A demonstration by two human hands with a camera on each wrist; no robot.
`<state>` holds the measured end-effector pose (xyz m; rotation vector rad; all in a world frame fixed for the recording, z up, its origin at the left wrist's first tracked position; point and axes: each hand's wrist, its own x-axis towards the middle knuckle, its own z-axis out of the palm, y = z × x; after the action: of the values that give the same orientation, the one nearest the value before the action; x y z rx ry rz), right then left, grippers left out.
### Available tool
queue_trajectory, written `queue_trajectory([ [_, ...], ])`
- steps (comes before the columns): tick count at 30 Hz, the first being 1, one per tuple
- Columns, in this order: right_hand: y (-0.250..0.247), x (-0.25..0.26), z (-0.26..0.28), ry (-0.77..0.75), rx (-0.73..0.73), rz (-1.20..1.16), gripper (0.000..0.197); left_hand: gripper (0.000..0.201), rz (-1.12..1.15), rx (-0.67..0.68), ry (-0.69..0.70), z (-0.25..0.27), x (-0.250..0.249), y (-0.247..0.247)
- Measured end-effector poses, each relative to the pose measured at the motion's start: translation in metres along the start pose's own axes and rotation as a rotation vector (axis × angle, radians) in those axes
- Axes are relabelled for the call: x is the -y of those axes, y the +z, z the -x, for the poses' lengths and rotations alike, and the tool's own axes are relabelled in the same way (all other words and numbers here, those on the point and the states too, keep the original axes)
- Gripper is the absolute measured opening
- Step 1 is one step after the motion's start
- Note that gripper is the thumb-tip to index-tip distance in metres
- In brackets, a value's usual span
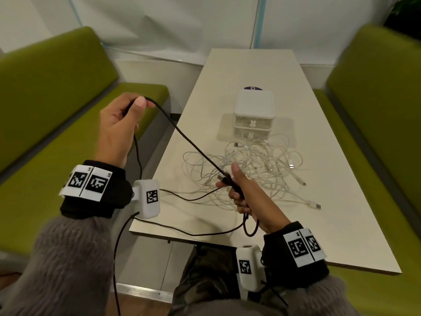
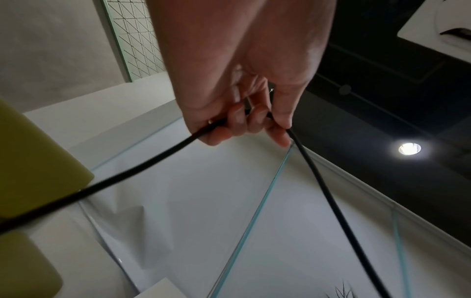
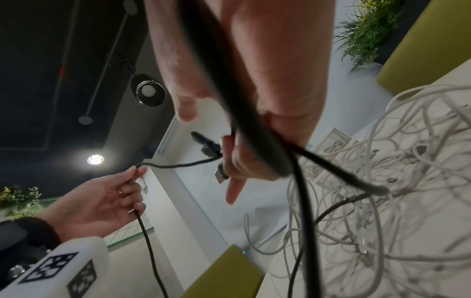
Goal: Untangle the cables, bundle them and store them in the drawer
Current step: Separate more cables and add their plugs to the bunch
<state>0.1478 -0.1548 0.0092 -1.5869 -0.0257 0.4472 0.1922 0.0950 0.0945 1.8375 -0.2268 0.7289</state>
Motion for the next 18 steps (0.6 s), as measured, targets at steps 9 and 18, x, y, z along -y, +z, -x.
queue_trajectory([
  [9,-0.018,-0.004,0.0,0.006,-0.216,-0.456,0.062,0.019,0.075,-0.326,-0.01,-0.02,0.014,-0.044],
  [18,-0.02,0.016,0.003,-0.238,-0.283,-0.966,0.024,0.042,-0.575,0.124,-0.267,-0.021,0.098,-0.047],
])
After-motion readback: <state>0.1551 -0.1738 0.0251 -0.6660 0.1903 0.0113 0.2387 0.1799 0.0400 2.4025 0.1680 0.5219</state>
